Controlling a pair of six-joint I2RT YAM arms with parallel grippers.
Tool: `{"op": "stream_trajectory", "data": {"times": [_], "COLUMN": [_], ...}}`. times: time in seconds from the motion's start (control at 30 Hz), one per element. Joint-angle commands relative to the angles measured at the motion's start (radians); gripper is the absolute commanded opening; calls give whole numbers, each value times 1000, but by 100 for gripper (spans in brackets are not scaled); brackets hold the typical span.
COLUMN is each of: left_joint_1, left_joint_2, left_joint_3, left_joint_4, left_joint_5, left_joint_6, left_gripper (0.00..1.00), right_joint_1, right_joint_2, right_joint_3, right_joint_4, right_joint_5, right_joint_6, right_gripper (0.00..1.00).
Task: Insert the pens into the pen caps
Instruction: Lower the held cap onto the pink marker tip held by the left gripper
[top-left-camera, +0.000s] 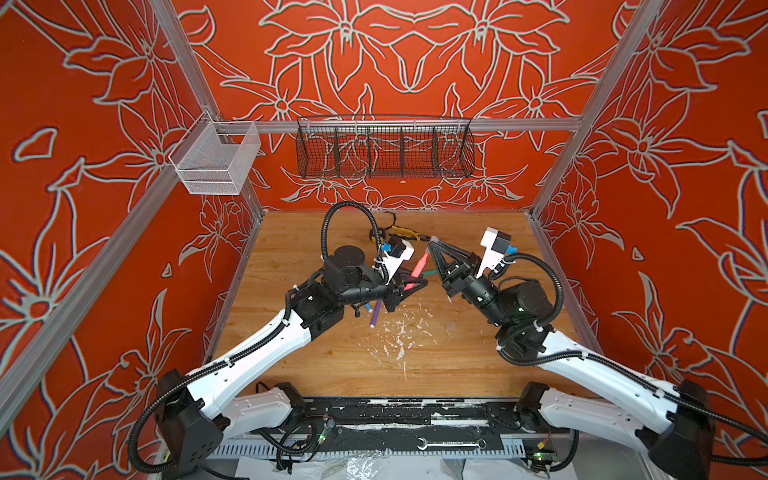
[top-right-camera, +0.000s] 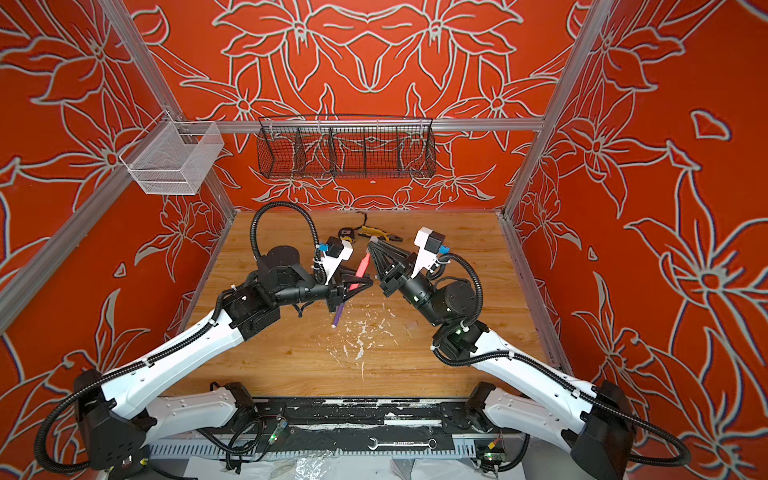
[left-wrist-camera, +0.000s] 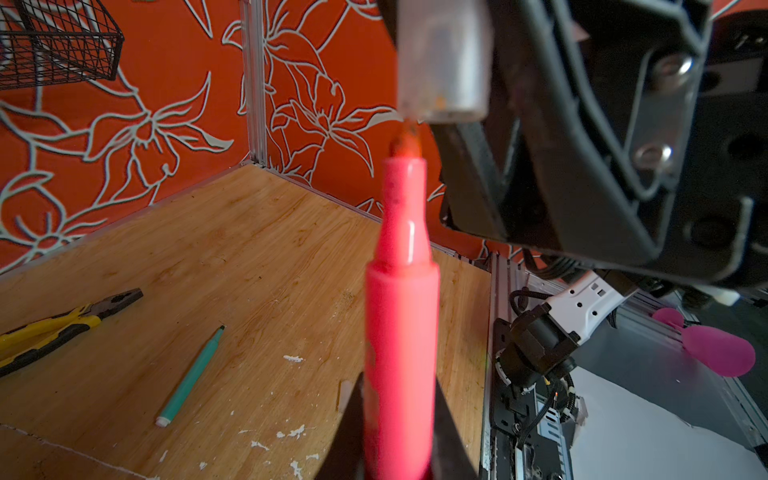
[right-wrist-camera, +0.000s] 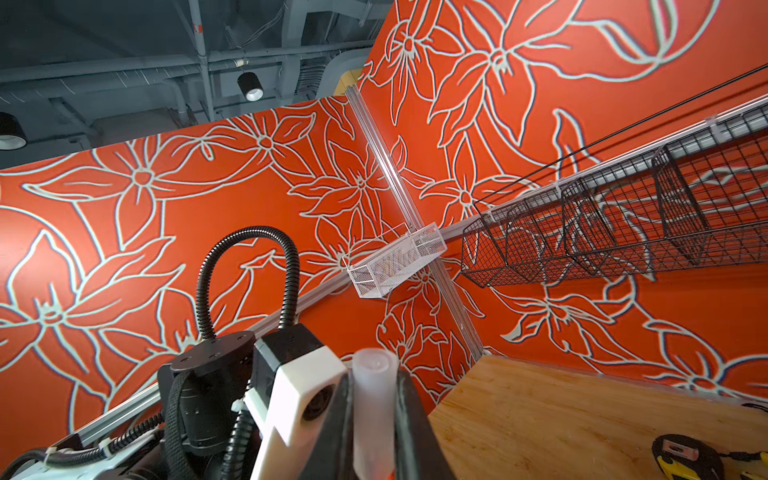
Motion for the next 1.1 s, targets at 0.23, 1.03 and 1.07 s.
{"op": "stream_trajectory", "data": {"times": [0.23, 1.03, 1.07], "left_joint_1": [-6, -6, -6], "left_joint_2": [-63, -93, -93], "left_joint_3": [-29, -87, -86], "left_joint_4": [71, 149, 146], "left_joint_5": [-50, -136, -135], "left_joint_6": [6, -9, -4], "left_gripper": [0, 0, 0], "right_joint_1": [5, 103, 103], "right_joint_2": [31, 44, 32], "right_joint_3": [10, -70, -73], "right_joint_4": [17, 71, 60], "right_joint_5": [-62, 27, 34], "right_joint_6": [1, 46, 41], "right_gripper": [0, 38, 43]}}
